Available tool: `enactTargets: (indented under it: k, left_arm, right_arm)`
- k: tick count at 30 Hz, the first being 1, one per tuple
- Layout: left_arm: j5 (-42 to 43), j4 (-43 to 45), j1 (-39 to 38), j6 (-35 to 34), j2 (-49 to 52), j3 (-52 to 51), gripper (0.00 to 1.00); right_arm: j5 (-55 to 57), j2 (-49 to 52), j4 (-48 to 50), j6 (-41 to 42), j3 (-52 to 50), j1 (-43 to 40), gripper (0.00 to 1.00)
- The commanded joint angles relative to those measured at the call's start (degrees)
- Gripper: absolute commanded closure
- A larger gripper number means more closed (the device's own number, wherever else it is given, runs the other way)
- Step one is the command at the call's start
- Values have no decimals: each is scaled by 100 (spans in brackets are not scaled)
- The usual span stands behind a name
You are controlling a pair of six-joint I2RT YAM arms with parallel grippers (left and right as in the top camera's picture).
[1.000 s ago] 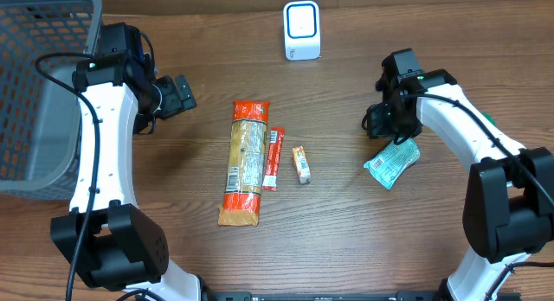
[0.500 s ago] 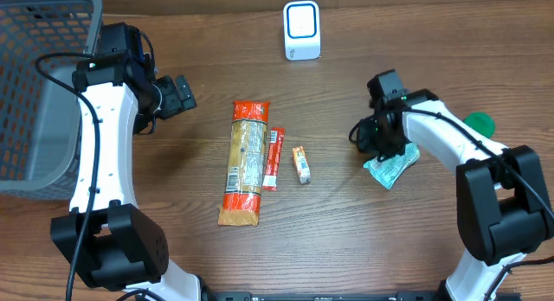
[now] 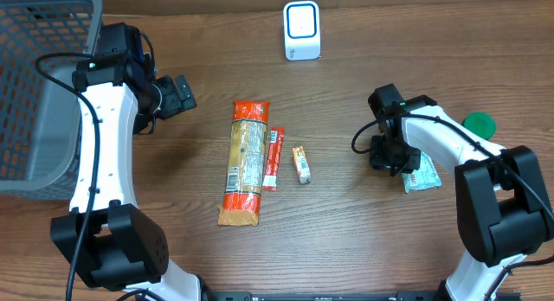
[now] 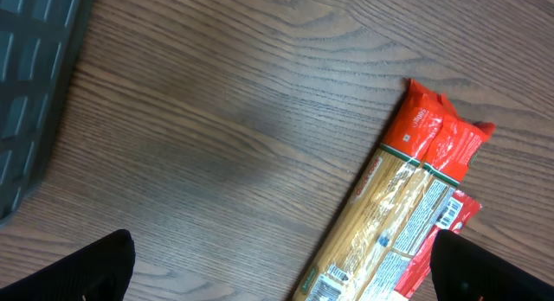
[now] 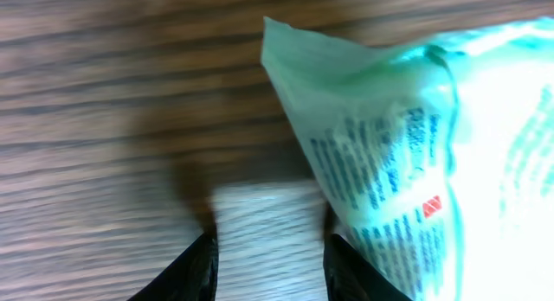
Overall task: Scan the item barcode
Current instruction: 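Release the package and move the right gripper to the orange box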
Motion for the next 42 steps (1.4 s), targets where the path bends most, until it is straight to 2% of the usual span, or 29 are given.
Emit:
enactTargets:
  k: [1, 12, 23, 30, 36, 42]
  left_arm:
    - [-20, -15, -37, 92, 13, 96, 0]
    - [-20, -15, -37, 90, 13, 96, 0]
    - [-20, -15, -37, 90, 13, 96, 0]
    - [-20, -15, -39, 92, 13, 96, 0]
    - [-20, -15, -37, 90, 13, 96, 0]
    - [-20, -15, -37, 90, 13, 96, 0]
  right_arm:
    - [1147, 20, -57, 26, -107, -55, 60]
    - [1832, 20, -90, -24, -107, -586, 61]
    - [1672, 17, -55, -131, -107, -793, 60]
    - [525, -181, -28, -173, -20, -756, 59]
    - [-1545, -868, 251, -175, 205, -363, 60]
    - [-1624, -1163, 876, -166, 203, 734, 58]
